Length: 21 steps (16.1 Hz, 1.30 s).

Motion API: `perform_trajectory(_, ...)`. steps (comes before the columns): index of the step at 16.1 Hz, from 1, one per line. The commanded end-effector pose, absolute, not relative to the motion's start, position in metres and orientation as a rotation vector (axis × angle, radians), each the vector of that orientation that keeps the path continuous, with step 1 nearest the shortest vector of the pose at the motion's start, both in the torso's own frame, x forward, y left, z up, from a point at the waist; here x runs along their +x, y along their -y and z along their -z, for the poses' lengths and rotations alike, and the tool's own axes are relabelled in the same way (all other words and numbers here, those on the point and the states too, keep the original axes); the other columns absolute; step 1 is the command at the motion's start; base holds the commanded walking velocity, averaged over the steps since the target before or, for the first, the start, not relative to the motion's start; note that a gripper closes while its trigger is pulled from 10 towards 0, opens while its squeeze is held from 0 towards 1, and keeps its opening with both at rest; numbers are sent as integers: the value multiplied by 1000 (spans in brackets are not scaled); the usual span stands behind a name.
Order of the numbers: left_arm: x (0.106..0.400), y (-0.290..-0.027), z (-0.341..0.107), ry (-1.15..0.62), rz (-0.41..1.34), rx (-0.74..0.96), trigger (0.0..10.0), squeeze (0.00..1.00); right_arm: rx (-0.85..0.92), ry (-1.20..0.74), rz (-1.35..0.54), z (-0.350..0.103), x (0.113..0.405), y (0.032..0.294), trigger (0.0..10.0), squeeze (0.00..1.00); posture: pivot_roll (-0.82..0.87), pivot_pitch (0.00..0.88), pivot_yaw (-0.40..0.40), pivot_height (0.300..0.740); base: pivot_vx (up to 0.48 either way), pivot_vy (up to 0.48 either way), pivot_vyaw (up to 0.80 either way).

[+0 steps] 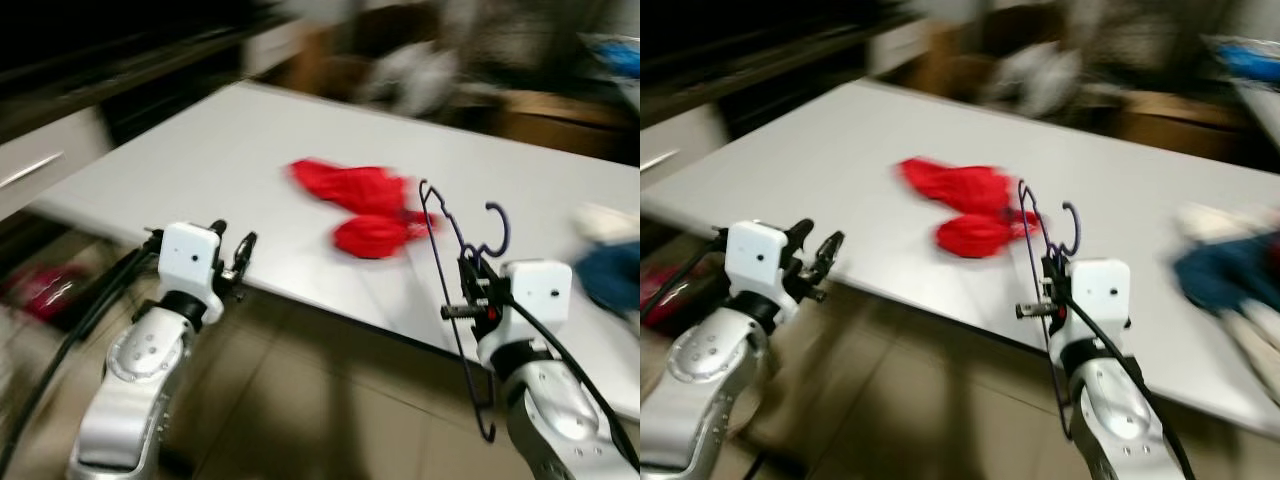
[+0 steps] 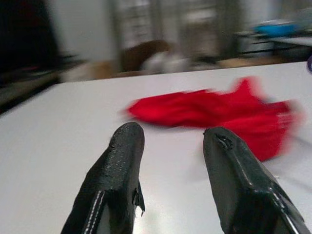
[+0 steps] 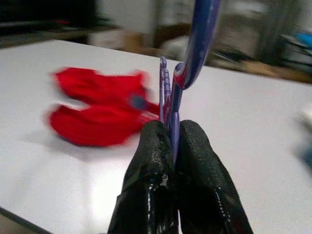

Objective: Hang hanger

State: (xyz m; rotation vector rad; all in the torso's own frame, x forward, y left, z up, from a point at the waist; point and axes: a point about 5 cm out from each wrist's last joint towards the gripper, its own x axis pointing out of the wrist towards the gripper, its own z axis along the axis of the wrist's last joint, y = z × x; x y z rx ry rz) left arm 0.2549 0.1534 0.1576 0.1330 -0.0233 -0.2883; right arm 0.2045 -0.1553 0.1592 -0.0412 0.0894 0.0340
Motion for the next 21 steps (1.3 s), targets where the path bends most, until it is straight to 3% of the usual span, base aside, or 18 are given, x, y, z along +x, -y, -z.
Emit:
perform_trajectory(1, 254, -144, -156, 19, 329, 114, 10000, 0, -50, -71, -8, -163, 203, 159, 10000, 0, 26, 0, 12, 740, 0, -330, -800)
perform_trajectory(7, 256, -132, -153, 11, 309, 53, 10000, 0, -19, -69, -47, -170, 205, 160, 10000, 0, 0, 0, 3, 740, 0, -354, -67)
perform_trajectory(12, 259, -129, -156, 29, 290, 36, 10000, 0, -52, 75, -94, -195, 220, 163, 10000, 0, -6, 0, 1, 740, 0, -306, 0)
perform_trajectory(21, 265, -115, -159, 38, 292, 0, 10000, 0, -68, 28, -51, -188, 212, 169, 10000, 0, -30, 28, 16, 740, 0, -303, 0)
